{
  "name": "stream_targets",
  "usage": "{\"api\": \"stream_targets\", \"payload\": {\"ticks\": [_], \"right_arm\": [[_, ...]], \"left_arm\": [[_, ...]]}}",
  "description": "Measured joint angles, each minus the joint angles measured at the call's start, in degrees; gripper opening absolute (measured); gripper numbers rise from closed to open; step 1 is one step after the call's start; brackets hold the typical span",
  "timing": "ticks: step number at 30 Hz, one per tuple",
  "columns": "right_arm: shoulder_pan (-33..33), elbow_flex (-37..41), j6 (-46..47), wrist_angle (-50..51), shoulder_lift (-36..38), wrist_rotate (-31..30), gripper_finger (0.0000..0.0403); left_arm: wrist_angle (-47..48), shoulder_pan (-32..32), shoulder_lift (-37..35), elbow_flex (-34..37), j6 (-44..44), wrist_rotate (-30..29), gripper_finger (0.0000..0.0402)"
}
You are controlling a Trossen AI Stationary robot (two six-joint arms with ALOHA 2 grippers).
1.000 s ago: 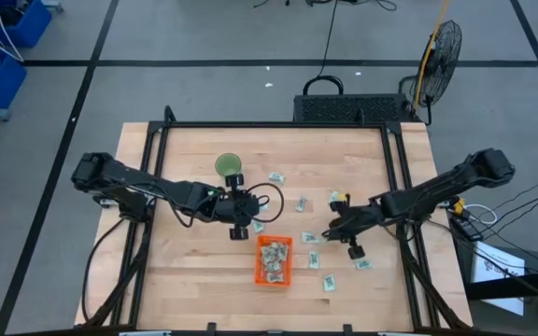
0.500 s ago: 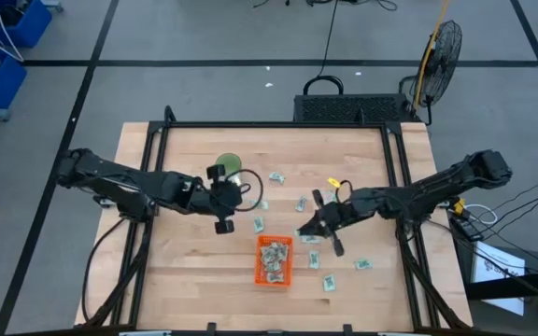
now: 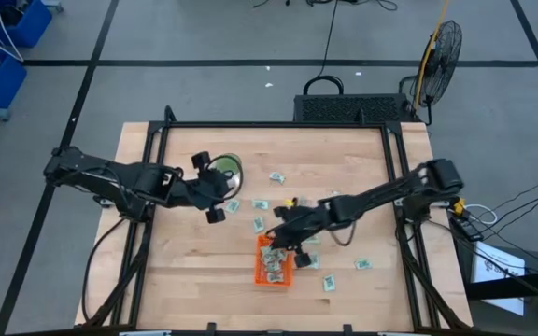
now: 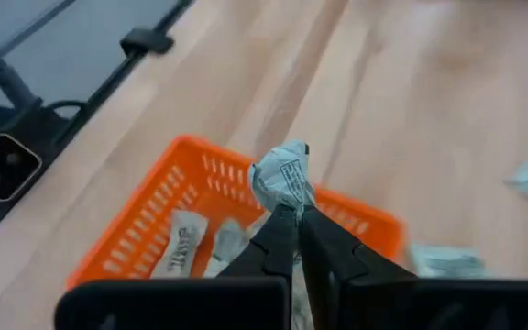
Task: Pick and place Stevia / Truvia into bins
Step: Put the stevia packet into the orange basket
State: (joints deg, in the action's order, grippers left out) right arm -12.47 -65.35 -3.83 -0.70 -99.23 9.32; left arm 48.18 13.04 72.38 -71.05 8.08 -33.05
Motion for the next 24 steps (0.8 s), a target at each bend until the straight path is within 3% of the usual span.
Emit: {"api": "stream_targets", "payload": {"ticks": [5,15,19,24], "right_arm": [[0.00,-2.79,1.62,3.55,-5.43,1.36,0.0001],[0.86,-2.66,1.34,8.77,-8.79,0.73,0.0007],[0.83,-2.66,-0.40,9.25,-8.71,-4.46,0.0009],[0.92,-2.66,-2.22,9.39,-8.47,-4.96,0.0035]], "left_arm": [[2.38,0.13,0.00,0.09,2.16,1.80,0.0127],[3.08,0.17,0.02,0.07,4.50,2.00,0.0127],[2.95,0.17,0.04,0.08,4.60,2.00,0.0127],[2.98,0.22,0.04,0.07,4.74,2.02,0.0127]]}}
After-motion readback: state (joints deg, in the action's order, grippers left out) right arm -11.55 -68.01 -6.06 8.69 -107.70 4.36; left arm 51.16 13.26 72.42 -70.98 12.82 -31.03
